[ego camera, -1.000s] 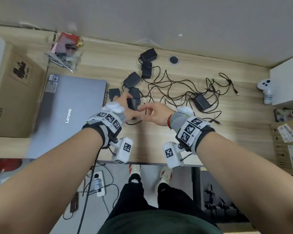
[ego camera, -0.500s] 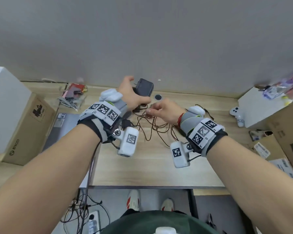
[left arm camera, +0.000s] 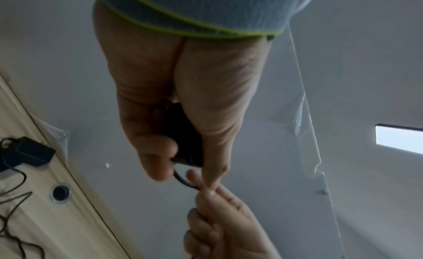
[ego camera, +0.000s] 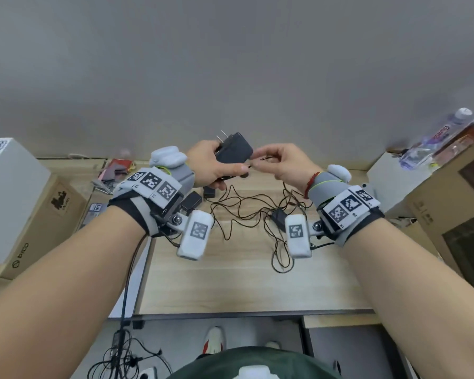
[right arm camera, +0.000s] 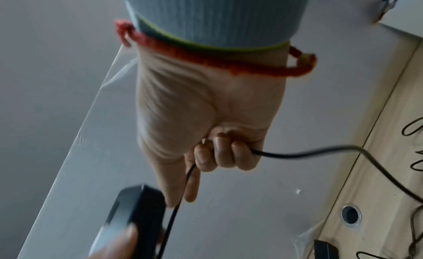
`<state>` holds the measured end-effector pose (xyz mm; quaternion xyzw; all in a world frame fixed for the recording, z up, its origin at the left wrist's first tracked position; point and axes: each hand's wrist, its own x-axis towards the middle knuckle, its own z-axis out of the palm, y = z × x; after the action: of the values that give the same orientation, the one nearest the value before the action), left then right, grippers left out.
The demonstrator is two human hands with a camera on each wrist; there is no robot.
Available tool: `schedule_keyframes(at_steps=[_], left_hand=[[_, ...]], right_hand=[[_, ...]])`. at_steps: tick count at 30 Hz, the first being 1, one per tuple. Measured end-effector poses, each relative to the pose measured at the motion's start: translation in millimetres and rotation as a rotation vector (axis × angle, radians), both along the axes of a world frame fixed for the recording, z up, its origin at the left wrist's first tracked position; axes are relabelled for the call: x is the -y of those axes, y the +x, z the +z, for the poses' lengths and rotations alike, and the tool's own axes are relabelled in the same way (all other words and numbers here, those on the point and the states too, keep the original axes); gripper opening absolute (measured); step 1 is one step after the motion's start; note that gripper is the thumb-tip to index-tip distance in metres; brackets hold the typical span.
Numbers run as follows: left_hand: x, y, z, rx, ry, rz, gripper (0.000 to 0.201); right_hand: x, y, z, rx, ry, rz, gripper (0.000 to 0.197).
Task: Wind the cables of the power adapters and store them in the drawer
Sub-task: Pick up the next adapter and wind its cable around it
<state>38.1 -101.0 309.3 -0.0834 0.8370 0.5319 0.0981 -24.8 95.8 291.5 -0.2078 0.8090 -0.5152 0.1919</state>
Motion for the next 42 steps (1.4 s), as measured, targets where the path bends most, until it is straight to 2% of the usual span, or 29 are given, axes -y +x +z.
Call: schedule_keyframes(at_steps=[3,6,11,15,18,25,28,33,40,42], left_hand=[[-2.6,-0.2,1.5,0.016,-0.142,-0.052,0.043],[-8.3,-0.7,2.3,0.017,-0.223,-0.073,0.039],[-13.9,-2.0,3.2,-0.077,0.041,0.082,0.038],[-19.7,-0.4,8.8,-0.089,0.163,0.104,0.032],[-19.7,-1.4,13.6,-0.071,0.175,0.100,0.031],[-20.2,-4.2,19.1,-0.052,0.161,0.112,0.027],[-22.2,-5.2,19.3,-0.084,0.160,0.143,0.030],[-12.9,-11.5,16.6,-0.102,0.065,0.181,0.034],[-1.6,-12.9,-0.8,-0.026,-0.321,0.140,0.057],[-3.8,-11.0,-4.8,-0.011,-0.363,0.094,0.050]], right_hand=[[-6.3,-4.2,9.5,0.043,-0.059,-0.049,0.024],[-3.5,1.9,12.8,-0.013,0.036,0.006,0.034],[-4.6,10.7,17.3,-0.058,0.013,0.014,0.030],[-2.5,16.9,17.5,-0.054,-0.021,0.007,0.031],[-6.3,14.8,18.7,-0.065,-0.002,0.018,0.029],[-9.4,3.8,4.2,-0.131,-0.004,-0.021,0.039],[-10.7,7.4,8.3,-0.132,0.047,0.002,0.035],[-15.2,12.2,11.7,-0.081,0.152,0.073,0.023],[-8.9,2.8,5.4,-0.106,0.176,0.079,0.017],[-6.5,1.3,10.5,-0.130,0.193,0.088,0.016]])
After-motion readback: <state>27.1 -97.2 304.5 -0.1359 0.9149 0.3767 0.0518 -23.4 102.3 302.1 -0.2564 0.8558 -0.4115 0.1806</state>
